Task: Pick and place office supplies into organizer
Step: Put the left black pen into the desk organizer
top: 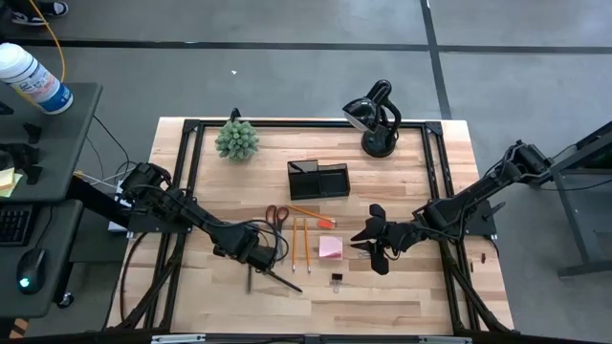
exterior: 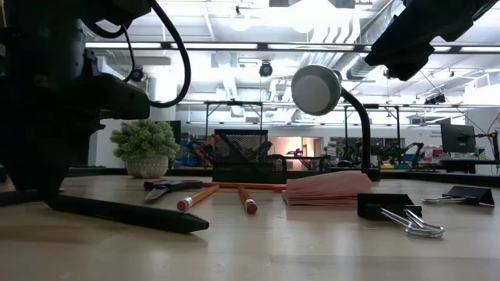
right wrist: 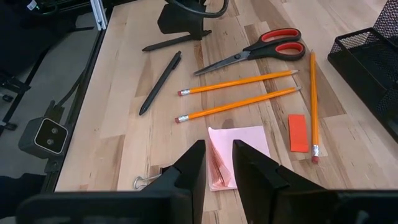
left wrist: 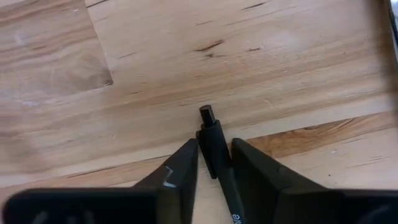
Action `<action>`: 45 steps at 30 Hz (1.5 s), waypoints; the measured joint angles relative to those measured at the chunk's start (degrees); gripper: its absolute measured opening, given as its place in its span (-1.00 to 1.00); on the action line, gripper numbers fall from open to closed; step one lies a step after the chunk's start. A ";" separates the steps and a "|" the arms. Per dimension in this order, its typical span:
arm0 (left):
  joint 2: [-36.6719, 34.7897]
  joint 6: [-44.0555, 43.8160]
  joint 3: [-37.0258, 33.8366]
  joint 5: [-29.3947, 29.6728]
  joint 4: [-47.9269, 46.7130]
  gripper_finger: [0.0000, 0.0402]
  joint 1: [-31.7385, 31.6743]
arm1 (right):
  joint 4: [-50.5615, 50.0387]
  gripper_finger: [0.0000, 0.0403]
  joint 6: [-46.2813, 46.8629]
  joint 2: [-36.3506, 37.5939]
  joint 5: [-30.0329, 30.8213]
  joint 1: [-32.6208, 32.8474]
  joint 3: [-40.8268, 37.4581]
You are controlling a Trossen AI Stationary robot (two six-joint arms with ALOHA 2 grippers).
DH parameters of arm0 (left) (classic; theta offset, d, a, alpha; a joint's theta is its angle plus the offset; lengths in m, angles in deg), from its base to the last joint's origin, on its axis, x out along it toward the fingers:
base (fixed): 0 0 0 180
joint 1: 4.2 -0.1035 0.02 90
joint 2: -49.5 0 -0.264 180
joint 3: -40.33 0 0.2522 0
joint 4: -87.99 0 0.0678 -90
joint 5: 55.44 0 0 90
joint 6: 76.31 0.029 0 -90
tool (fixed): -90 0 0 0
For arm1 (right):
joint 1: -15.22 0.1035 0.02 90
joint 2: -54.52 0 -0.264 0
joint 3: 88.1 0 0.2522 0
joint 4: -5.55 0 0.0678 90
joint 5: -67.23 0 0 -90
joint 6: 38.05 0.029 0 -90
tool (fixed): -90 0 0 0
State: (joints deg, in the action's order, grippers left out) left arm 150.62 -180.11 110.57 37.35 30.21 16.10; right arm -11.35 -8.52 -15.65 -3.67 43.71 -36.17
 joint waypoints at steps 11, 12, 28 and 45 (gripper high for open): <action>-0.13 0.46 0.08 2.01 0.85 -0.90 -0.04 | 0.00 -0.63 0.00 0.00 0.04 0.00 0.00; -0.11 0.48 0.08 2.17 0.89 -0.87 -0.04 | 0.00 -0.63 0.01 0.00 0.04 0.00 0.00; 0.08 2.81 0.87 3.11 1.57 -0.91 -0.04 | 0.00 -0.63 -0.21 0.00 0.77 0.00 0.00; 0.00 8.06 8.68 12.88 -5.96 -0.98 -0.04 | 0.00 -0.63 -1.33 0.00 0.96 0.00 0.00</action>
State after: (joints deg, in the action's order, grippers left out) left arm 150.62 -172.05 119.25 50.23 24.25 16.05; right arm -11.35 -9.85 -15.65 -2.71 43.71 -36.17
